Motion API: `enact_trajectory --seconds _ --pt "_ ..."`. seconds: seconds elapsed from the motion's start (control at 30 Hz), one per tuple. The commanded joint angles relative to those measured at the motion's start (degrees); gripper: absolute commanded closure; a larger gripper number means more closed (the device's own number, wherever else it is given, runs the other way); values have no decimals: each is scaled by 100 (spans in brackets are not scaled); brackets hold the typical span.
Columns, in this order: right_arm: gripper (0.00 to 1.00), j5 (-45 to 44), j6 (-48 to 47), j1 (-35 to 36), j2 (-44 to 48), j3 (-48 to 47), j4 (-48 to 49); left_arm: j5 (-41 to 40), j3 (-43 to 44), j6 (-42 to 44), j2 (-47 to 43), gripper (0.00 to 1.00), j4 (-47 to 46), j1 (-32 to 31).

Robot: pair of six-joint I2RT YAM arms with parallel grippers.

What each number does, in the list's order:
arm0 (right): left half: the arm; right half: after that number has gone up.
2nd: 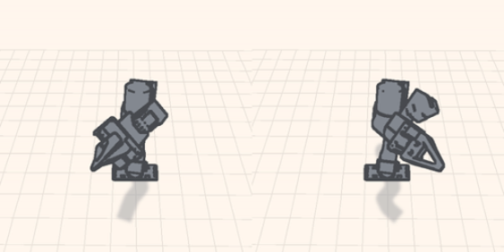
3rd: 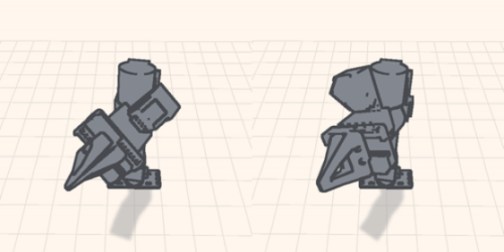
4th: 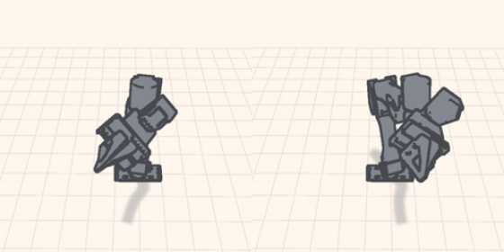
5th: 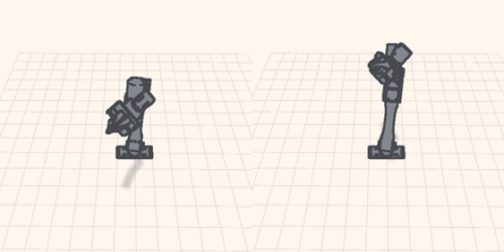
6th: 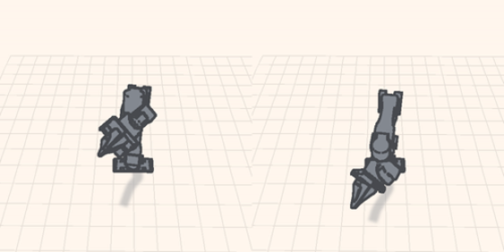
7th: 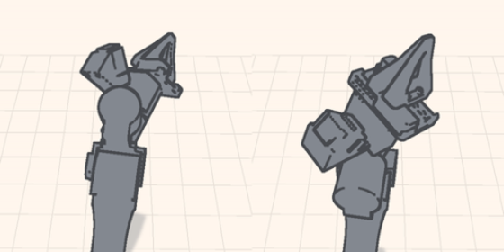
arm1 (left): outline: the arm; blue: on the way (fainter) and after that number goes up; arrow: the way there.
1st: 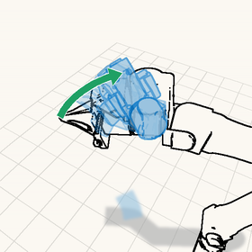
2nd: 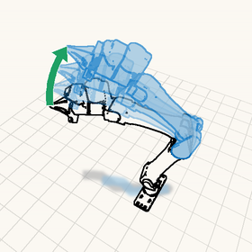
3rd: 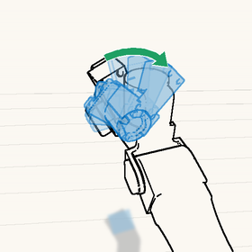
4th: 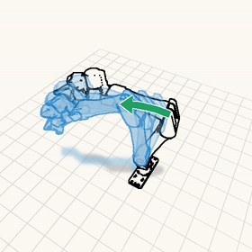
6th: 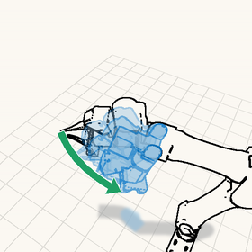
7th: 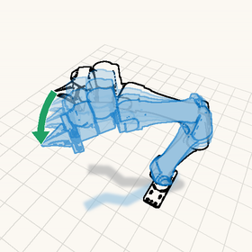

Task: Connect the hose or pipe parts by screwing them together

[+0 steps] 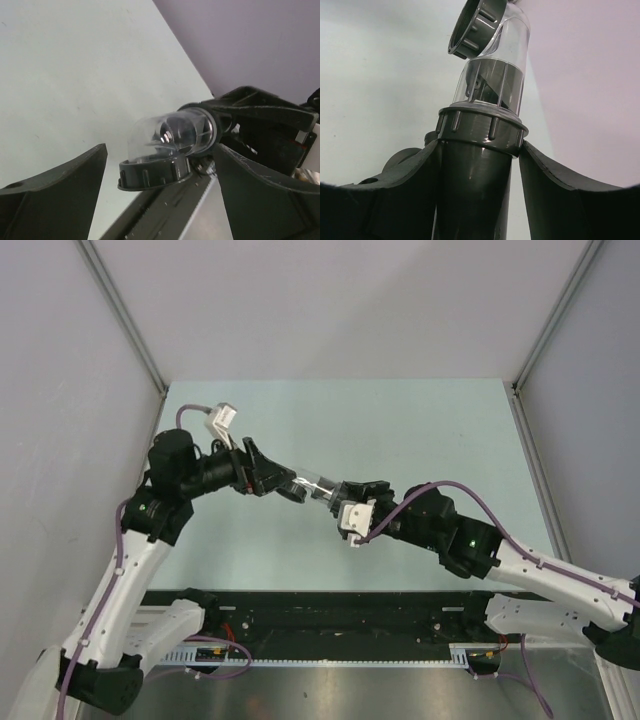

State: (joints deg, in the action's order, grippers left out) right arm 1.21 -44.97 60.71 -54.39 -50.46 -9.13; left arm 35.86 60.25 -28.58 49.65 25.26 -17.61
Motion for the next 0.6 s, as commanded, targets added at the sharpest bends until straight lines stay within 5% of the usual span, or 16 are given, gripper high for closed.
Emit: enact_trajectory --seconds 0.0,0.23,0.5,0.57 --pt "100 -719 -486 257 192 -8 596 1098 57 -367 299 9 181 91" --pt "100 -772 -601 521 131 -8 684 1775 -74 -368 633 12 164 91" --pt "100 -544 -381 530 -1 -17 842 2303 -294 -298 845 41 -12 82" --pt "100 -184 -145 425 16 -17 851 2338 -312 -79 749 57 -91 82"
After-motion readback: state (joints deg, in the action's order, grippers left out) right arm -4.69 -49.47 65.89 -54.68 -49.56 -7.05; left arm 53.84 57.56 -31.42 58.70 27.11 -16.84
